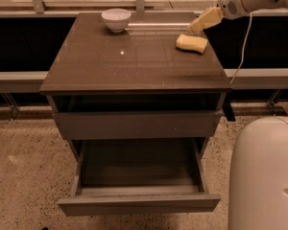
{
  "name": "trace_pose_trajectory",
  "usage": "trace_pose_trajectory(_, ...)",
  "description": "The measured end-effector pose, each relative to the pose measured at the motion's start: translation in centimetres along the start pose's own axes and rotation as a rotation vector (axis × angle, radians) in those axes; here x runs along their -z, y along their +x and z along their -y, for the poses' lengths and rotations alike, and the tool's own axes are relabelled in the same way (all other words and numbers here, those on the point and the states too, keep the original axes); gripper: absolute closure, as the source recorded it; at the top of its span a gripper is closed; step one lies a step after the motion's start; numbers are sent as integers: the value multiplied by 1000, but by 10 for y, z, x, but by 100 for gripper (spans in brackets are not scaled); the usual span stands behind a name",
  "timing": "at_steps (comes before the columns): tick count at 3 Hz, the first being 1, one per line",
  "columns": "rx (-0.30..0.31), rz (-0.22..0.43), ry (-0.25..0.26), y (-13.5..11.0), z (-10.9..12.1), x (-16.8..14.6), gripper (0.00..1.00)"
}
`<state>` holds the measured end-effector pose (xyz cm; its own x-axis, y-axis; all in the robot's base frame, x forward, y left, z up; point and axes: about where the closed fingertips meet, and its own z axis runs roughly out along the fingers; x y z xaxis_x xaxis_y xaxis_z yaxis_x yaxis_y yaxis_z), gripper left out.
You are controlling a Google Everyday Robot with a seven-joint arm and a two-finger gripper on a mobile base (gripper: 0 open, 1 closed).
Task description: Place sponge into middle drawer
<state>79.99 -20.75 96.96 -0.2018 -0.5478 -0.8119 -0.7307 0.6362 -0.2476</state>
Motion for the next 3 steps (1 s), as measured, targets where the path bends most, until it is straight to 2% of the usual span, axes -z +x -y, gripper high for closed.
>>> trace_pose_trajectory(2,-20,-15,5,7,2,-10,0)
trace_pose_trajectory(3,-95,-6,79,45,24,-43,0)
